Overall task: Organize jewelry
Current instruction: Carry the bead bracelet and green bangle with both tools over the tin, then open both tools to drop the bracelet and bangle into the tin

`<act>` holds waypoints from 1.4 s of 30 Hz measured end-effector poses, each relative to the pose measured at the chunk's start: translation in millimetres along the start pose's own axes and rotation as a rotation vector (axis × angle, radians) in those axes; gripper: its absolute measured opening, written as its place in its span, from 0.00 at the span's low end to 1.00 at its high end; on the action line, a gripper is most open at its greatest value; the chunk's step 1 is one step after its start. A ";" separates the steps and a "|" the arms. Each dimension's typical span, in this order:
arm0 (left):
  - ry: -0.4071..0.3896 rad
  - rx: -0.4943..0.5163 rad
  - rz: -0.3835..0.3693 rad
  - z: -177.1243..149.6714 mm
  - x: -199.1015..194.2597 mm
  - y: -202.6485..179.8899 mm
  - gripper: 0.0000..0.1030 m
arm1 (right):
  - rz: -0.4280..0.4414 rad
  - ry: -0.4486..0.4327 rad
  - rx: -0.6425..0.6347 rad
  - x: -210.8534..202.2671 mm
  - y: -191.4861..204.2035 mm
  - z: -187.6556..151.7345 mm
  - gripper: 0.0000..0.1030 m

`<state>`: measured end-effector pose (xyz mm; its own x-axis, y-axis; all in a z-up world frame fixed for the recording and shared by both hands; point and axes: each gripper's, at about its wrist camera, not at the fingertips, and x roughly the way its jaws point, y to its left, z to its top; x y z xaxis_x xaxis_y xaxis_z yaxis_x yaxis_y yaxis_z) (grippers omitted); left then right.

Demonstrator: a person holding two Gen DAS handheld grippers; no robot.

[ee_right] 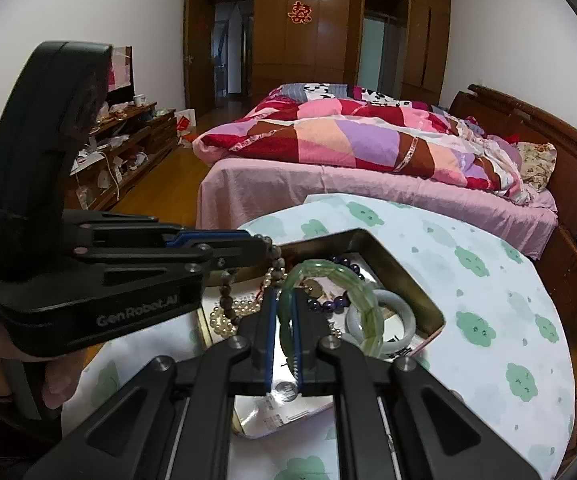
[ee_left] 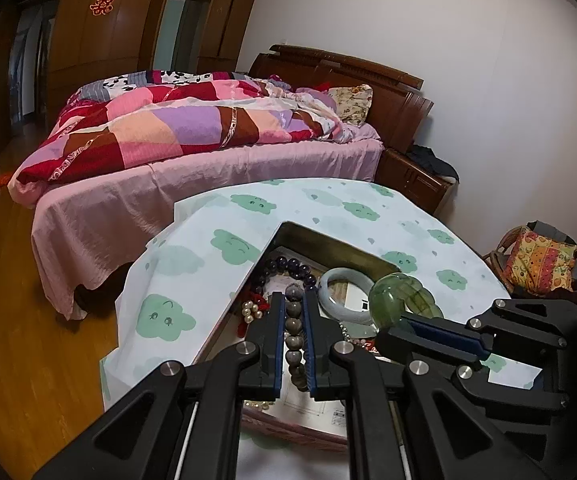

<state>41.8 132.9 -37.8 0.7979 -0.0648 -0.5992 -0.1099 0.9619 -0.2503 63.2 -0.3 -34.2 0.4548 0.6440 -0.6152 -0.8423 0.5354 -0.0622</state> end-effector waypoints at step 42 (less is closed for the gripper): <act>0.022 -0.004 0.026 -10.4 15.2 -0.7 0.67 | 0.029 0.094 0.060 22.2 -8.6 -28.0 0.52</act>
<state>47.8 128.5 -54.7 0.7815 -0.0453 -0.6223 -0.1329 0.9624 -0.2370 72.4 -6.0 -69.4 0.3993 0.6070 -0.6871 -0.8345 0.5509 0.0018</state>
